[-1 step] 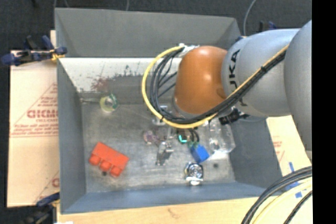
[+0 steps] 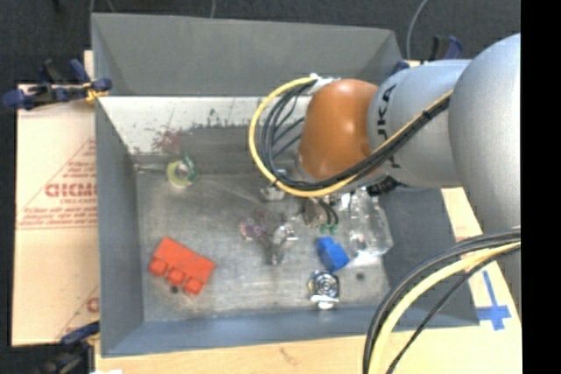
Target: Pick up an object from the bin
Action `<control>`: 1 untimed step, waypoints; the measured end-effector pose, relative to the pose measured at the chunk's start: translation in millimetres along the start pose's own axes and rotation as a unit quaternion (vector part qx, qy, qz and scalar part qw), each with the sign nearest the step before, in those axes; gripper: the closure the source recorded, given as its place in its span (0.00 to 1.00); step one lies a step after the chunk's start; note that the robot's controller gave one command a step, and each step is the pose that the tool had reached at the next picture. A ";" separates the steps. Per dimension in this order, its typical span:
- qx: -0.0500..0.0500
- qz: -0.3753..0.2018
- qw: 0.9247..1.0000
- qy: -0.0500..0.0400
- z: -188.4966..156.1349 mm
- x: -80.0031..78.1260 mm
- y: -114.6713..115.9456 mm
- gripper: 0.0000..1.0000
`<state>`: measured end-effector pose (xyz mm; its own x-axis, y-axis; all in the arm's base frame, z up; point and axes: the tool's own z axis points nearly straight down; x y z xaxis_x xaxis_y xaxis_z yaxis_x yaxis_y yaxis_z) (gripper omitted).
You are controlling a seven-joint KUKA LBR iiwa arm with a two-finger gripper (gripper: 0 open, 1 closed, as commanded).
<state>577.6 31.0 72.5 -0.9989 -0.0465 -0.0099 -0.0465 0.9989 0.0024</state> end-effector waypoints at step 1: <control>0.000 0.000 1.000 -0.004 -4.8 -1.8 1.3 1.00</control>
Offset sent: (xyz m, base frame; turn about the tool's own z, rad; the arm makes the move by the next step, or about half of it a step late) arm 0.0000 0.0000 0.0000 0.0000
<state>579.4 32.3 77.3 -0.9988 -0.0467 -0.0175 -0.0467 0.9989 0.0029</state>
